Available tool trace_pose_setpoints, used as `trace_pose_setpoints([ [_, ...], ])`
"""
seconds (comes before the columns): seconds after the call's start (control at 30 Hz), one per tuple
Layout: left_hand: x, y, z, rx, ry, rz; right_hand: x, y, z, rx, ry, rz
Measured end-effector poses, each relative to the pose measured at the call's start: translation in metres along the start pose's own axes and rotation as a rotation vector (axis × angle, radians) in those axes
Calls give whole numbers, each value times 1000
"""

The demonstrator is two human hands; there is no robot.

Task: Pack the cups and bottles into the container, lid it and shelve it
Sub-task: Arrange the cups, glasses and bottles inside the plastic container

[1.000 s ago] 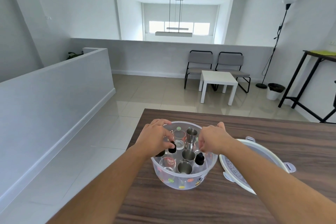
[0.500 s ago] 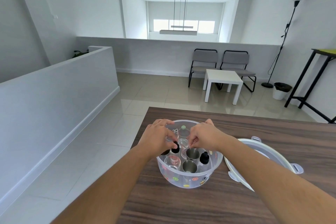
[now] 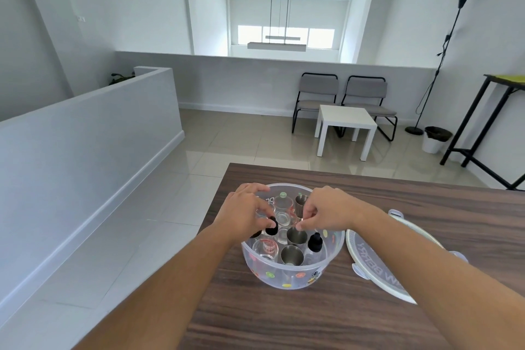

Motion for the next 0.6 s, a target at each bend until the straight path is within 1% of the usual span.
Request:
trace_pose_setpoints([
  [0.07,0,-2,-1,9,8,-4,8,4,2,41,58,-51],
  [0.13,-1,-5,-2,21,18,-13,14,6,6,84,54,-81],
  [0.37,1,-5,-6,44,16,-40,13,-16,12,212,-39,-205],
  [0.5,5,-5,-7,35,5,-47,6,-35,13,310,-164,-350],
  [0.6,5,-6,-5,38,16,-43,6,-43,14,366,-205,-413],
])
Point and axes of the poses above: each hand's wrist, its own z-axis towards the middle knuckle, its own x-axis out of the palm, y = z × x, the point moved 6 cm from there along z, towards the middle knuckle, and after that the axes turned 7 degrees about -z, right-handed, at the moved point
